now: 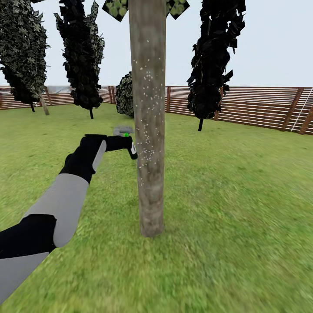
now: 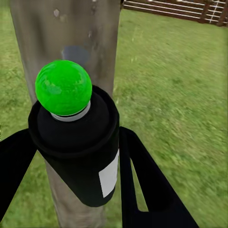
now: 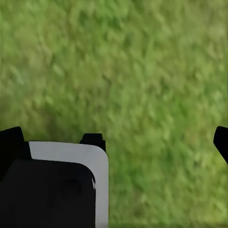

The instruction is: In the garden, pick up the pesticide atomizer on the floor and spray pesticide onto both trees until each tree trunk is fully covered.

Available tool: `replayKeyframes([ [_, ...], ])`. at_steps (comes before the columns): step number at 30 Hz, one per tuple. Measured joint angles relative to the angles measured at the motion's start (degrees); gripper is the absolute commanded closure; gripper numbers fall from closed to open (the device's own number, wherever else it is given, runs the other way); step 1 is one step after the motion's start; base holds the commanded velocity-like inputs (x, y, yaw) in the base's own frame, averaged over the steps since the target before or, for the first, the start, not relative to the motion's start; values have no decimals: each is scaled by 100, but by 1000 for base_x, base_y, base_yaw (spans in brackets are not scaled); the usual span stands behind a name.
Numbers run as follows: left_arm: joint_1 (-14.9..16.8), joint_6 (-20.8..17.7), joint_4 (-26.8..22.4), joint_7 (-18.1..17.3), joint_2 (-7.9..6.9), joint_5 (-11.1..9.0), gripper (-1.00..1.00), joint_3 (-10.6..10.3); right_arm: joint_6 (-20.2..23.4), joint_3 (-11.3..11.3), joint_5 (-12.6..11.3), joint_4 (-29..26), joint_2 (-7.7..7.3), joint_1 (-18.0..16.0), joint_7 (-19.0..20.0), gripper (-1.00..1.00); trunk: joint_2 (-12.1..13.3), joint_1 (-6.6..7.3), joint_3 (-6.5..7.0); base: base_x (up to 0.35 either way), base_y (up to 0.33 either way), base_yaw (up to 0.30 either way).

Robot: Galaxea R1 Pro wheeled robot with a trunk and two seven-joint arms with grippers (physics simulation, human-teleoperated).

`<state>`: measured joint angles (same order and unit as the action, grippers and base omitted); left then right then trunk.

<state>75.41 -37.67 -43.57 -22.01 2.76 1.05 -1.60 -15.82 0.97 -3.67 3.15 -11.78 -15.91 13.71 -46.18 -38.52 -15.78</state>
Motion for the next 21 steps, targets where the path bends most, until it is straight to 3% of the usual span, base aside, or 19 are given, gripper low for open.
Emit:
replayKeyframes([
  [5, 0, -687, -604, 7, -3, 3, 100, 4, 0, 0, -2, -3, 0, 0, 0, -100, 0, 0, 0, 0, 0, 0],
  [12, 0, -933, -1235, 8, -5, 14, 100, 11, 0, 0, -2, -1, 0, 0, 0, -100, 0, 0, 0, 0, 0, 0],
  [16, 0, -1380, -1677, 9, -11, 19, 100, 21, 0, 0, -3, -2, 0, 0, 0, -100, 0, 0, 0, 0, 0, 0],
  [21, 0, -1557, -2065, 8, -13, 32, 100, 236, 0, 0, -3, 0, 0, 0, 0, -100, 0, 0, 0, 0, 0, 0],
])
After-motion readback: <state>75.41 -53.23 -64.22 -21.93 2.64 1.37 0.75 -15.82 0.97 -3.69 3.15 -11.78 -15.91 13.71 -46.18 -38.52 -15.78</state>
